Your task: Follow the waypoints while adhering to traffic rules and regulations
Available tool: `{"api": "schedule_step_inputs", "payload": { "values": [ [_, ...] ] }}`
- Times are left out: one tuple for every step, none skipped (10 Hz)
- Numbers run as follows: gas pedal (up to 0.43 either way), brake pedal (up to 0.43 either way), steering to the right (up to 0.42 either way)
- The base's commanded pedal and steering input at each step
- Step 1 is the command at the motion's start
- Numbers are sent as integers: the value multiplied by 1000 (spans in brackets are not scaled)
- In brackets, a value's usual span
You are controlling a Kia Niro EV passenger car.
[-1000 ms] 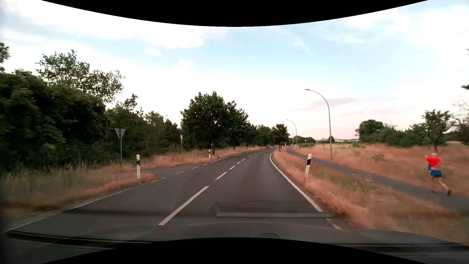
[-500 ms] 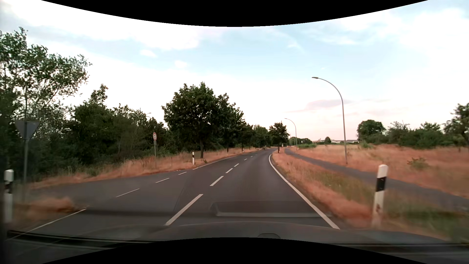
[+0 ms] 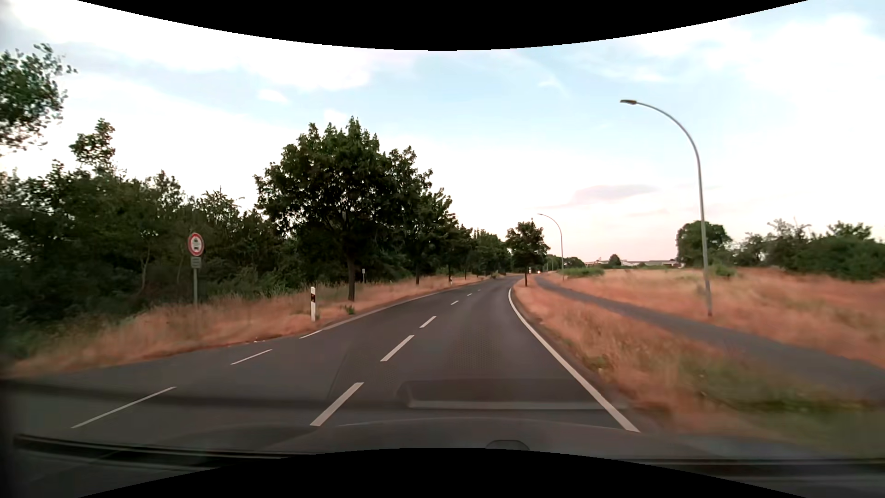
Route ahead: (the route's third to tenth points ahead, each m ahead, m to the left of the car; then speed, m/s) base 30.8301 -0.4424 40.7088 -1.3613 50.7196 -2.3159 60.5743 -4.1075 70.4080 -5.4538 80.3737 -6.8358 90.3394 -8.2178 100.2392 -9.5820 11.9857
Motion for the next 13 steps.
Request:
{"api": "schedule_step_inputs", "payload": {
  "values": [
    [299, 0, 11],
    [299, 0, 11],
    [299, 0, 11],
    [299, 0, 11],
    [299, 0, 12],
    [299, 0, 12],
    [299, 0, 13],
    [299, 0, 14],
    [299, 0, 14],
    [299, 0, 14],
    [299, 0, 14],
    [299, 0, 14],
    [299, 0, 14]
  ]
}}
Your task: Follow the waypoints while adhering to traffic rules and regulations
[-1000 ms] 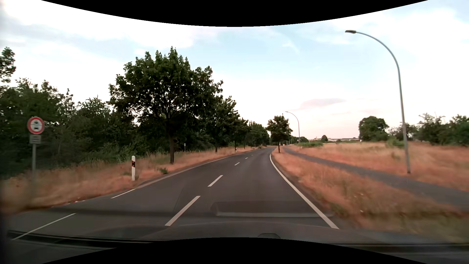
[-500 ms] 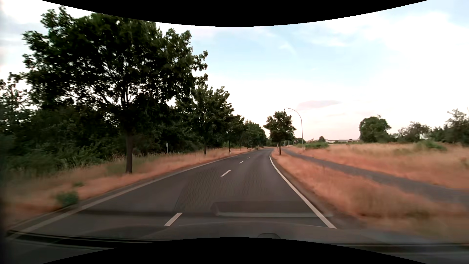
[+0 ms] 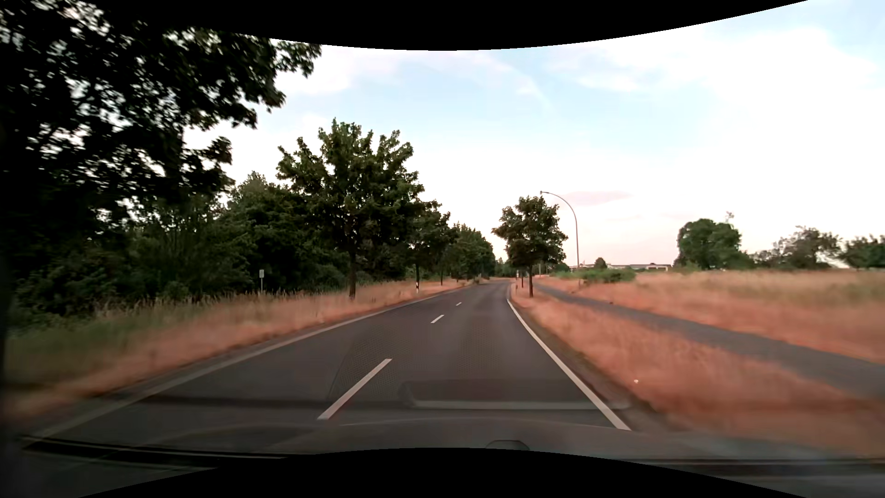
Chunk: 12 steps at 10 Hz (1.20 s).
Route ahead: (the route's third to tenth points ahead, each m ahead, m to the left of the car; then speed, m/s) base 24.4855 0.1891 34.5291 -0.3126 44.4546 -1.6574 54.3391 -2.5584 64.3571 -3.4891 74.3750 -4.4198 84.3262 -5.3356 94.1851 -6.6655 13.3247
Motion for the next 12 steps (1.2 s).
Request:
{"api": "schedule_step_inputs", "payload": {
  "values": [
    [299, 0, 14],
    [299, 0, 13],
    [299, 0, 12],
    [299, 0, 11],
    [299, 0, 11],
    [299, 0, 11],
    [299, 0, 10],
    [299, 0, 9],
    [299, 0, 9],
    [299, 0, 9],
    [299, 0, 9],
    [299, 0, 9]
  ]
}}
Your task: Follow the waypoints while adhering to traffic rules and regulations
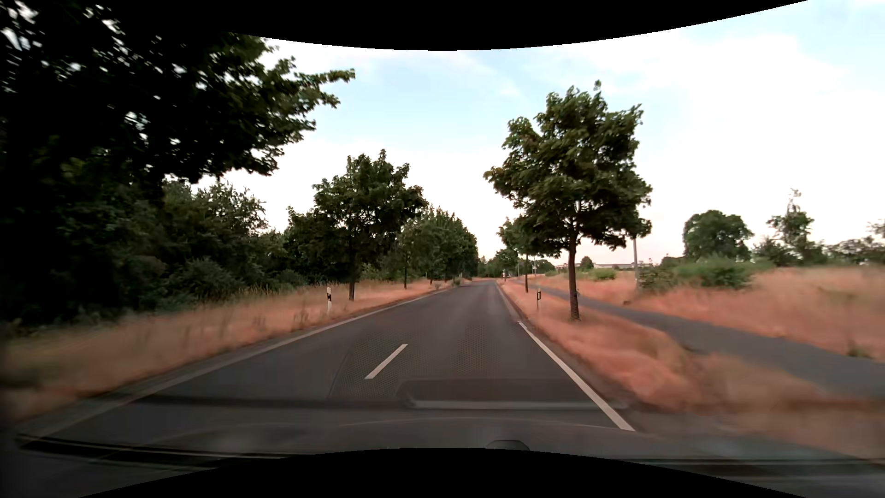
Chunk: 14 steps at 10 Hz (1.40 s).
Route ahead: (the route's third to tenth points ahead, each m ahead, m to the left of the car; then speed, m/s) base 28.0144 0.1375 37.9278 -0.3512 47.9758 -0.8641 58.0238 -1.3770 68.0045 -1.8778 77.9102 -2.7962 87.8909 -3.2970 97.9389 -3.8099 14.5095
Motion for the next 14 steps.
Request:
{"api": "schedule_step_inputs", "payload": {
  "values": [
    [299, 0, 8],
    [299, 0, 8],
    [299, 0, 8],
    [299, 0, 9],
    [299, 0, 9],
    [299, 0, 9],
    [287, 0, 9],
    [287, 0, 8],
    [280, 0, 8],
    [260, 0, 8],
    [240, 0, 6],
    [209, 0, 4],
    [177, 0, 4],
    [98, 0, 3]
  ]
}}
